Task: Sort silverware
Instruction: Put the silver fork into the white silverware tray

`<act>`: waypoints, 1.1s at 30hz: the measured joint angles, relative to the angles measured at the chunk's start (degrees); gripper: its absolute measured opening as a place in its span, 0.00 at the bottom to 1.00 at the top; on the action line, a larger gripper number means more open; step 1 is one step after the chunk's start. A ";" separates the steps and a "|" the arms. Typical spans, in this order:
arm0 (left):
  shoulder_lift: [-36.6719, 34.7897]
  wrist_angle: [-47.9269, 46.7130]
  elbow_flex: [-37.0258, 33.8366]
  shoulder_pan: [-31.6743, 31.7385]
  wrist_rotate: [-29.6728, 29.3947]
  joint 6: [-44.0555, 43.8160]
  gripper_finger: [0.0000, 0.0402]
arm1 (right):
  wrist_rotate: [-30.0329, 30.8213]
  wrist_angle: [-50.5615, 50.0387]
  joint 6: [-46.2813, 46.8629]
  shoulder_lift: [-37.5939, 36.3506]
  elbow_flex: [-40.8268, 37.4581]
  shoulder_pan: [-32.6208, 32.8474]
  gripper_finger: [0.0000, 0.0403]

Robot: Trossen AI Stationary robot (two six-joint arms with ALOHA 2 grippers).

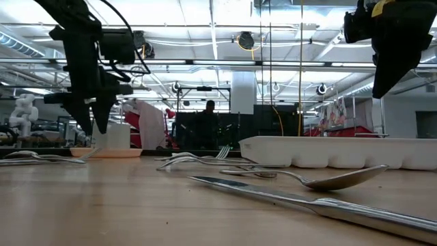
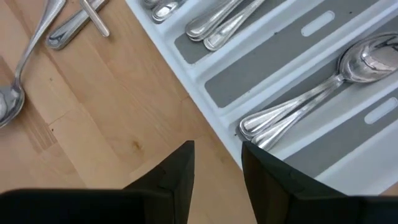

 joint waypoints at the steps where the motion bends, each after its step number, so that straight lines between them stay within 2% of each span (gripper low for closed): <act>1: 0.00 -0.66 0.00 -0.06 -0.50 0.06 0.42 | 0.00 0.14 -0.16 0.00 0.00 0.00 0.31; 8: 0.02 -9.50 0.00 -4.43 -0.49 -1.79 0.42 | 0.00 0.36 -0.01 0.00 -0.02 0.00 0.31; 18: 0.88 -11.21 0.00 -11.79 -0.06 -6.34 0.42 | 0.00 0.31 -0.92 0.00 -0.02 0.00 0.31; 33: 12.91 -8.82 -0.02 -16.05 1.65 -7.43 0.42 | 0.00 0.29 -1.69 0.00 -0.02 0.00 0.31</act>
